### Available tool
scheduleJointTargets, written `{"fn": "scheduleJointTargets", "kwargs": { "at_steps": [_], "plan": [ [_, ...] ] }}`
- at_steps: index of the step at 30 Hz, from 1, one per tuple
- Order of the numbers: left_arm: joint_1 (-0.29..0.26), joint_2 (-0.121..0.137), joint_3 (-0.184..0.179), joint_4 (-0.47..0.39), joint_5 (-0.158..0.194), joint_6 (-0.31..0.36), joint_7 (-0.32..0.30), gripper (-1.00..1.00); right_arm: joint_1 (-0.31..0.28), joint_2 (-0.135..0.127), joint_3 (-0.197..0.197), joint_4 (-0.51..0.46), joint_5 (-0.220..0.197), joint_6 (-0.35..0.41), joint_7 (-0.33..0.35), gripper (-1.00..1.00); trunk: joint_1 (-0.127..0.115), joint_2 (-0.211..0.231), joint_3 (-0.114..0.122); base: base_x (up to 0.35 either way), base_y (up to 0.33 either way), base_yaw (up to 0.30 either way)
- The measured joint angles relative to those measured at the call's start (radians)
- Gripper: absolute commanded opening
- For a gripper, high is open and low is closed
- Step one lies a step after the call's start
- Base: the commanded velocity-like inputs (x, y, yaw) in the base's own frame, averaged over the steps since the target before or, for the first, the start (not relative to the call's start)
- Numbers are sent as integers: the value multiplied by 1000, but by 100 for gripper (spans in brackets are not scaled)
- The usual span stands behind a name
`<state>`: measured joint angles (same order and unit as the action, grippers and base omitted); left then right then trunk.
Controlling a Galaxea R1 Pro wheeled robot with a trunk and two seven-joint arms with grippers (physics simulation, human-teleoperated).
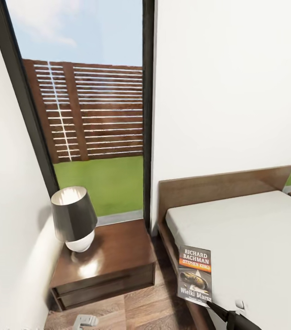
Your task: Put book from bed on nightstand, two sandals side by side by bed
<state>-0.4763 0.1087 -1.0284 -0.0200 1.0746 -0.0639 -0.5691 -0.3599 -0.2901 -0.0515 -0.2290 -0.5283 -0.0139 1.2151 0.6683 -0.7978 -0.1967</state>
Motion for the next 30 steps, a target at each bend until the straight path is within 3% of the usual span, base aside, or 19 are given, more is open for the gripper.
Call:
{"fn": "scheduleJointTargets", "kwargs": {
  "at_steps": [30],
  "plan": [
    [0, 0, 0, 0, 0, 0, 0, 100, 0, 0, 2, 3, 1, 0, -2, -100, 0, 0, 0, 73, 0, 161]
  ]
}}
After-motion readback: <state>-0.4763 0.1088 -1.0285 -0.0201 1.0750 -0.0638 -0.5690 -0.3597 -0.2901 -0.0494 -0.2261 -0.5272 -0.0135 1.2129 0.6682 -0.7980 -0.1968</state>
